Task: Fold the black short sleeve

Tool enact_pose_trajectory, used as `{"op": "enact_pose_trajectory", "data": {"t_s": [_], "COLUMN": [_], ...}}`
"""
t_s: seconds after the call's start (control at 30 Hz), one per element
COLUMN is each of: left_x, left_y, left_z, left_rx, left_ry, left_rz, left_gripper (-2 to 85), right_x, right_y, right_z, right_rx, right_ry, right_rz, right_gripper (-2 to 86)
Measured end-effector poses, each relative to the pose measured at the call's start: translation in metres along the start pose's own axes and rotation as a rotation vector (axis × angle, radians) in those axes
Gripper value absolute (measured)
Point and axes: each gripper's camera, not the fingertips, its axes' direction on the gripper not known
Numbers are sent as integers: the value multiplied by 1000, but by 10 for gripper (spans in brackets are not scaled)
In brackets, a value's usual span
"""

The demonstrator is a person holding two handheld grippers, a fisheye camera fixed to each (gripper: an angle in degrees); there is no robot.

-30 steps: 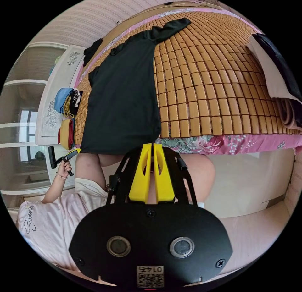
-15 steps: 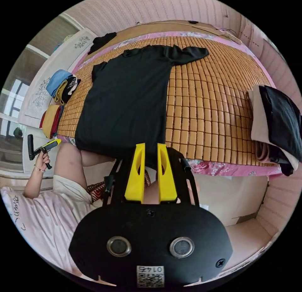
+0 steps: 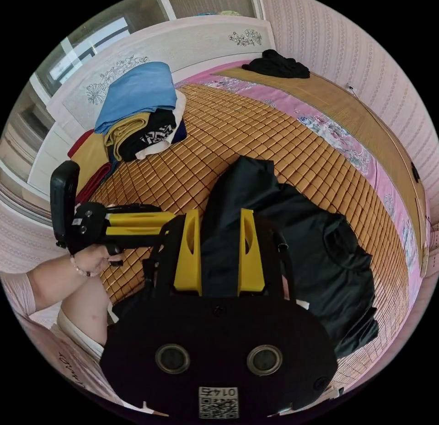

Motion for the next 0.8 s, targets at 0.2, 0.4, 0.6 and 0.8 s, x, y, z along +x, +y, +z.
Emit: {"op": "enact_pose_trajectory", "data": {"t_s": [0.2,0.4,0.6,0.8], "left_x": [-24,-16,6,45], "left_y": [3,29,11,-45], "left_z": [16,-9,14,63], "left_rx": [-64,-147,-225,-229], "left_ry": [46,113,113,123], "left_rz": [-46,-57,33,169], "left_gripper": [50,49,50,51], "right_x": [26,93,132,151], "right_y": [-65,53,129,108], "right_z": [81,7,-3,-3], "right_rx": [-117,31,-107,-37], "right_ry": [78,-38,-65,-58], "right_rz": [127,548,740,726], "right_gripper": [8,9,31,67]}}
